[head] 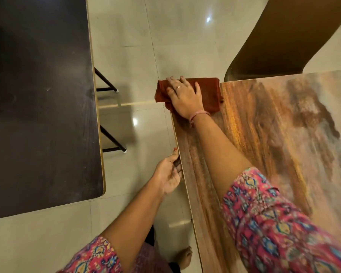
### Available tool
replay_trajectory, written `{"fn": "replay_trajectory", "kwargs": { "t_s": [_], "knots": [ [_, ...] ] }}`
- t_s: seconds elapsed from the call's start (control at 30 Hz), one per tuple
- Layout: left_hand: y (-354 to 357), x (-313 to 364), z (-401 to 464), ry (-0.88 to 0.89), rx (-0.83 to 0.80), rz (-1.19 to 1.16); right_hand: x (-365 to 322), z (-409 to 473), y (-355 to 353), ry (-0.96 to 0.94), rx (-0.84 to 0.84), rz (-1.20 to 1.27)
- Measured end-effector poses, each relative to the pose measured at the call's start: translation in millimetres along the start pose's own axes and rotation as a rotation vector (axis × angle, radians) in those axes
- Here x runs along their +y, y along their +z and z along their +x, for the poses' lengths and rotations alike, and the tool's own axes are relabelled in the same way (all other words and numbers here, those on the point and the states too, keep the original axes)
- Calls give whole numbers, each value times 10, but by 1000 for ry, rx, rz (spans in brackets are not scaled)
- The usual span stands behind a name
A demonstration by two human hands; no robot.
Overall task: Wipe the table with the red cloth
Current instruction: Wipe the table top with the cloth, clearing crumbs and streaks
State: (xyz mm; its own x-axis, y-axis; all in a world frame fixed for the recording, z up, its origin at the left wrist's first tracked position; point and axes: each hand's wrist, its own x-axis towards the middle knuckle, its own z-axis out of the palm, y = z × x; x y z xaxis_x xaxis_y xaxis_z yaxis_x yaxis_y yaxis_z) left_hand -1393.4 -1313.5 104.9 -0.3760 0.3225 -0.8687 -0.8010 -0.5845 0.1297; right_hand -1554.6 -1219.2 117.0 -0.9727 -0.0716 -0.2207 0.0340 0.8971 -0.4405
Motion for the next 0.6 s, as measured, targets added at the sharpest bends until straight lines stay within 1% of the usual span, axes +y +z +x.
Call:
{"fn": "replay_trajectory", "kwargs": {
  "t_s": [0.07,0.17,0.23,0.3,0.4,0.47,0.6],
  "knots": [
    [-4,-7,3,-5,9,3,4,-353,87,-50,14,-9],
    [-4,-3,27,3,18,6,96,-1184,229,-112,-9,25],
    [-5,-22,27,16,16,-9,162,-1676,281,-96,-41,49],
    [7,-59,21,30,-4,-51,230,-1911,312,-58,-48,44],
    [26,-98,29,56,10,-73,264,-1635,226,-65,0,16],
    [31,-111,17,53,10,-69,287,-1172,120,-58,34,1],
    [28,-105,-22,44,23,-96,281,-196,-89,46,42,-25]
  ]
}}
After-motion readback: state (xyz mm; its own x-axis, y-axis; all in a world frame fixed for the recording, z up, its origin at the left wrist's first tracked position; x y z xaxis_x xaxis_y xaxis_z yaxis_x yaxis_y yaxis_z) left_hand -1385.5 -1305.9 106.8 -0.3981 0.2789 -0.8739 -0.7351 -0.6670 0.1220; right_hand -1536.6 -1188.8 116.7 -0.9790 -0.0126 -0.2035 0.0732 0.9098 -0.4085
